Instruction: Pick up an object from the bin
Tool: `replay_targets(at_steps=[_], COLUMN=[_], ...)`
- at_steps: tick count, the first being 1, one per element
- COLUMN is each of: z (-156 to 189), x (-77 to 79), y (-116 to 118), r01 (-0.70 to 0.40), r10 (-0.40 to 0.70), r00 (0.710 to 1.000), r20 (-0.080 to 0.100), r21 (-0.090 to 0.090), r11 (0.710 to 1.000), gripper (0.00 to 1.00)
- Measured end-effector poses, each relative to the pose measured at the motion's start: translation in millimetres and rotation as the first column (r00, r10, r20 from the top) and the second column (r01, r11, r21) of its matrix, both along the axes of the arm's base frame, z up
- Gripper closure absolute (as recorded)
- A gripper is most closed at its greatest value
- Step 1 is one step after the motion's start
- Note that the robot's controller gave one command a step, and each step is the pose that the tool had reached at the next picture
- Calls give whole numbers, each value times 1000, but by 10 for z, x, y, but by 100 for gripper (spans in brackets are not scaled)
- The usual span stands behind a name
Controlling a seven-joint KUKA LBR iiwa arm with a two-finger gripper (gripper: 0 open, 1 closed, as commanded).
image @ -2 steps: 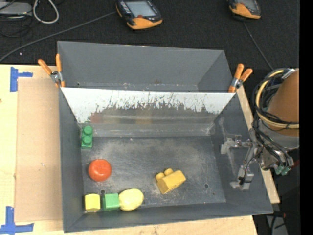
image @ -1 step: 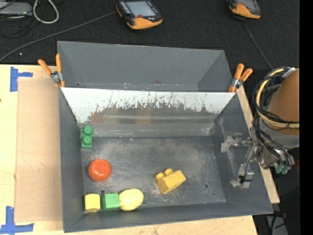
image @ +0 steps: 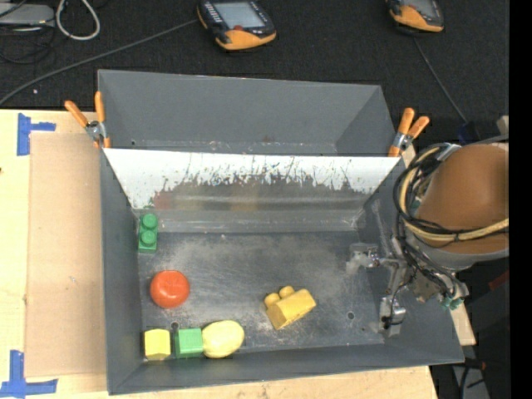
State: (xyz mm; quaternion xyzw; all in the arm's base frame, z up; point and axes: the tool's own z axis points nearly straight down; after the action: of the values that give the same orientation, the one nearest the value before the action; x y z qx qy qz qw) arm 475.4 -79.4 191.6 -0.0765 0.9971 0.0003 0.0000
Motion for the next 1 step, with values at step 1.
replay_targets(at_steps=[1], z=[-338], x=[49], y=[693], r01=[-330], r10=[330], r00=[944], r20=[0], r21=[1], r11=[944], gripper=[0])
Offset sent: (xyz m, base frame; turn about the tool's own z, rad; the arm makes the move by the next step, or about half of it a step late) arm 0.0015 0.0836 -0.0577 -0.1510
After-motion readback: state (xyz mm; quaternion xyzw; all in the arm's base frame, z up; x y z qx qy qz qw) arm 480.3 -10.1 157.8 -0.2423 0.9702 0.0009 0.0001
